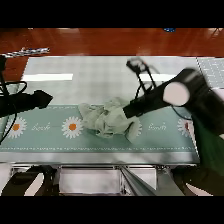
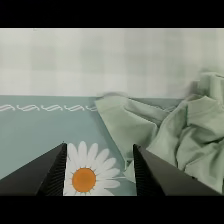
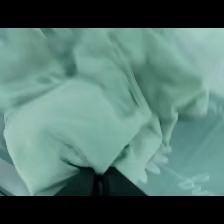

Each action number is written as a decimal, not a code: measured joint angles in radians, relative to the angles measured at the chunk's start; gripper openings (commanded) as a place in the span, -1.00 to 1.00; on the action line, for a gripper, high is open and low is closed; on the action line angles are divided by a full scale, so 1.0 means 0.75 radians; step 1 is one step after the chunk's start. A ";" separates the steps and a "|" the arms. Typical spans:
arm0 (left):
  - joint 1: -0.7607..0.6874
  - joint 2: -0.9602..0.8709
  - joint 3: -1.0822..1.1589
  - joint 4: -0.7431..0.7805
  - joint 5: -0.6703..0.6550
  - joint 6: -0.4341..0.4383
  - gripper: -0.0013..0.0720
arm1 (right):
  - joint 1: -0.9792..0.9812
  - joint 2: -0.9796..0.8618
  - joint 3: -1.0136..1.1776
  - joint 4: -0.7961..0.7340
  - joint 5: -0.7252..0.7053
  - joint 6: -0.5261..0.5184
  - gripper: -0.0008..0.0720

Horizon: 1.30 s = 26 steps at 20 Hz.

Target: Fold the shirts.

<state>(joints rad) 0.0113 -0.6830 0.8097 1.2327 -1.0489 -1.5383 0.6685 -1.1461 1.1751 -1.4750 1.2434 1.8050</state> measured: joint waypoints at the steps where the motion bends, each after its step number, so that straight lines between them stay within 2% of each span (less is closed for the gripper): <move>1: -0.009 -0.009 0.000 -0.012 -0.002 -0.009 0.42 | 0.000 -0.006 -0.084 -0.021 -0.038 0.037 0.01; 2: -0.020 -0.022 0.000 -0.029 -0.004 -0.014 0.42 | 0.000 -0.013 -0.152 -0.042 -0.062 0.073 0.13; 4: -0.043 -0.063 0.000 -0.052 -0.005 -0.019 0.42 | -0.009 -0.018 -0.210 -0.090 -0.092 0.123 0.13; 7: -0.051 -0.143 0.000 -0.070 -0.008 -0.024 0.42 | -0.098 0.026 -0.166 -0.218 -0.037 0.164 0.13; 10: 0.011 -0.245 -0.005 -0.082 -0.038 -0.024 0.42 | -0.320 0.174 -0.148 -0.350 0.024 0.210 0.13; 13: 0.096 -0.372 -0.082 -0.203 -0.070 0.019 0.42 | -0.624 0.381 -0.300 -0.363 0.018 0.250 0.13; 16: 0.135 -0.530 -0.225 -0.476 -0.101 0.210 0.42 | -0.847 0.545 -0.575 -0.102 -0.046 0.170 0.13; 20: 0.133 -0.727 -0.337 -0.843 -0.112 0.503 0.42 | -0.963 0.657 -0.854 0.279 -0.124 -0.002 0.13; 24: 0.022 -0.858 -0.365 -1.030 -0.064 0.652 0.41 | -0.995 0.692 -0.957 0.451 -0.168 -0.077 0.13; 25: -0.013 -0.885 -0.365 -1.048 -0.048 0.668 0.05 | -1.000 0.695 -0.971 0.479 -0.172 -0.087 0.13; 26: -0.041 -0.904 -0.363 -1.067 -0.024 0.682 -0.93 | -1.000 0.698 -0.987 0.503 -0.171 -0.096 0.13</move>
<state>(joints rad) -0.0196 -1.3613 0.5377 0.4324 -1.0672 -1.0271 -0.0814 -0.6224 0.4351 -1.0977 1.1149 1.7329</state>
